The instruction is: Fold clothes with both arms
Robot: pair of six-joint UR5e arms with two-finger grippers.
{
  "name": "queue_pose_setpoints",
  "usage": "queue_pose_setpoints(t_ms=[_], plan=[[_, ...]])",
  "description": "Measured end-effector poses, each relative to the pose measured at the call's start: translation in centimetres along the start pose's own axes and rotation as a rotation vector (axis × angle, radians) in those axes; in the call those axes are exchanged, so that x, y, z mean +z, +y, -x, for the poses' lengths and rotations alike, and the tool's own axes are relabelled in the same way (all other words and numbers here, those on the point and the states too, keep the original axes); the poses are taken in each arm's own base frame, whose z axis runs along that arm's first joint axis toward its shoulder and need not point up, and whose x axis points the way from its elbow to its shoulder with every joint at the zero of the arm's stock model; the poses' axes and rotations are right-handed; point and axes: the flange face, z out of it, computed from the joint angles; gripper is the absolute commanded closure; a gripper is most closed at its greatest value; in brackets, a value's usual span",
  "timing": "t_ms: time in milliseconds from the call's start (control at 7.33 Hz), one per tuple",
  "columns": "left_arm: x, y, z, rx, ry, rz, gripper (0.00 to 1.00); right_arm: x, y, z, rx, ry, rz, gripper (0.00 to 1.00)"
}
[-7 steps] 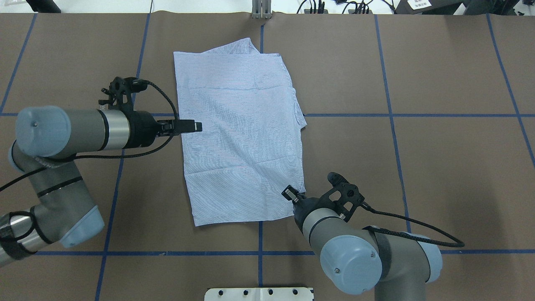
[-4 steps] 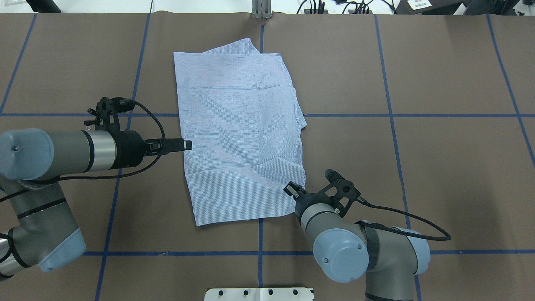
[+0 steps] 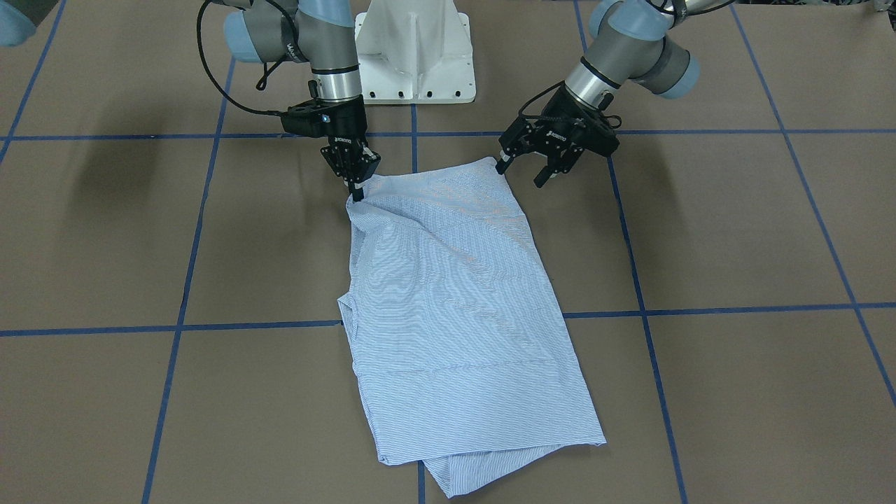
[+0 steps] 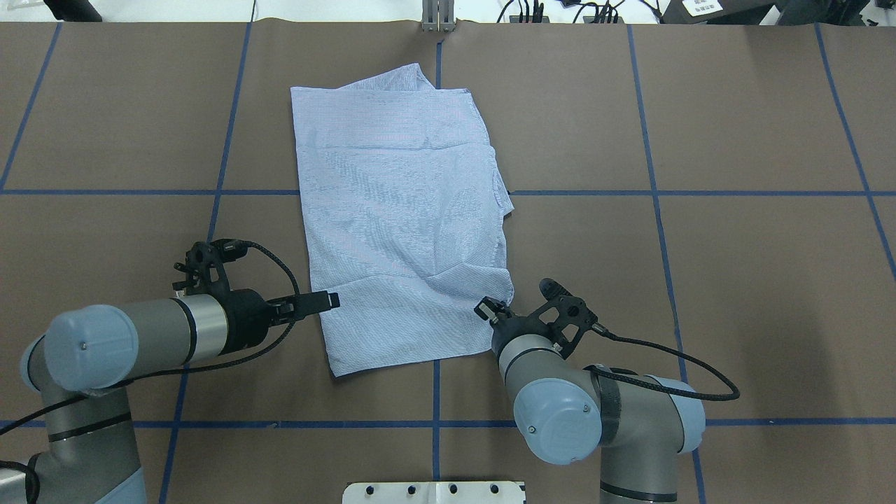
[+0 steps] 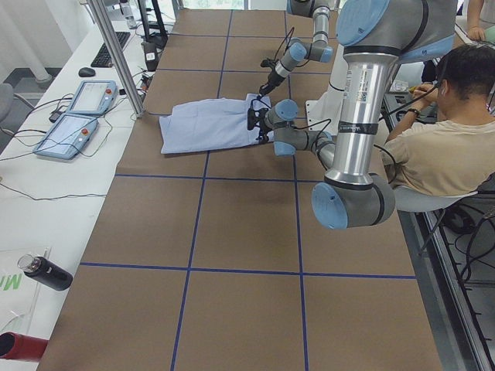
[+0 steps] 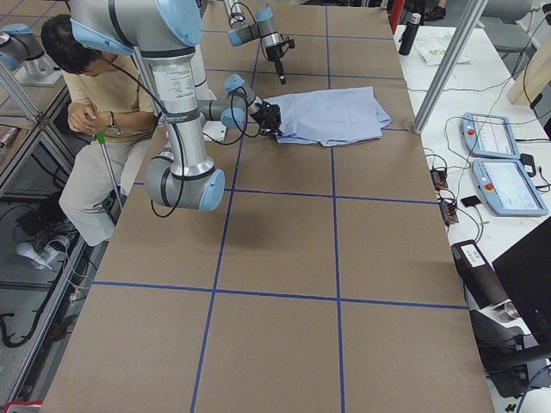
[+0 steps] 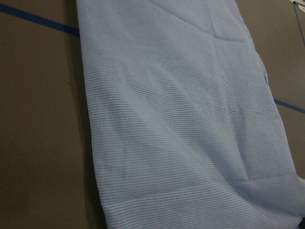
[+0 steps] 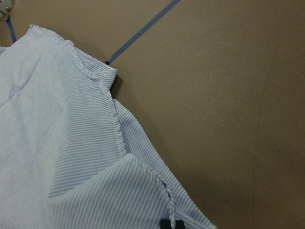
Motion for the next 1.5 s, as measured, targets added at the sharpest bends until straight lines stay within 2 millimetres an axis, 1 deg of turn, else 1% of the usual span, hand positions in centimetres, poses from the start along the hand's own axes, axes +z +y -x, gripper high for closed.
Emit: queue_pose_setpoints(t_ms=[136,273,409,545,955,1227,1364,1500], plan=[[0.8,1.9,-0.1,-0.034,-0.025,-0.003,0.11,-0.2,0.2,0.4,0.003,-0.006,0.003,1.00],[1.4,3.2,-0.2,-0.057,-0.043,-0.005,0.29,-0.3,0.2,0.6,0.004,-0.009,0.004,1.00],[1.8,4.3,-0.4,-0.077,-0.049,-0.003,0.44,-0.4,0.3,0.7,0.006,-0.011,0.007,1.00],[2.2,5.0,-0.8,-0.096,-0.052,0.002,0.44,-0.5,0.4,0.8,0.007,-0.013,0.009,1.00],[3.2,6.5,-2.9,-0.108,-0.075,0.020,0.43,-0.7,0.4,0.8,0.008,-0.015,0.011,1.00],[2.9,6.4,-3.1,-0.107,-0.080,0.021,0.43,-0.7,0.4,0.8,0.008,-0.016,0.011,1.00],[2.8,6.4,-3.1,-0.099,-0.102,0.022,0.43,-0.7,0.4,0.8,0.009,-0.016,0.011,1.00],[2.6,6.6,-3.7,-0.085,-0.158,0.031,0.43,-0.7,0.4,0.8,0.008,-0.016,0.011,1.00]])
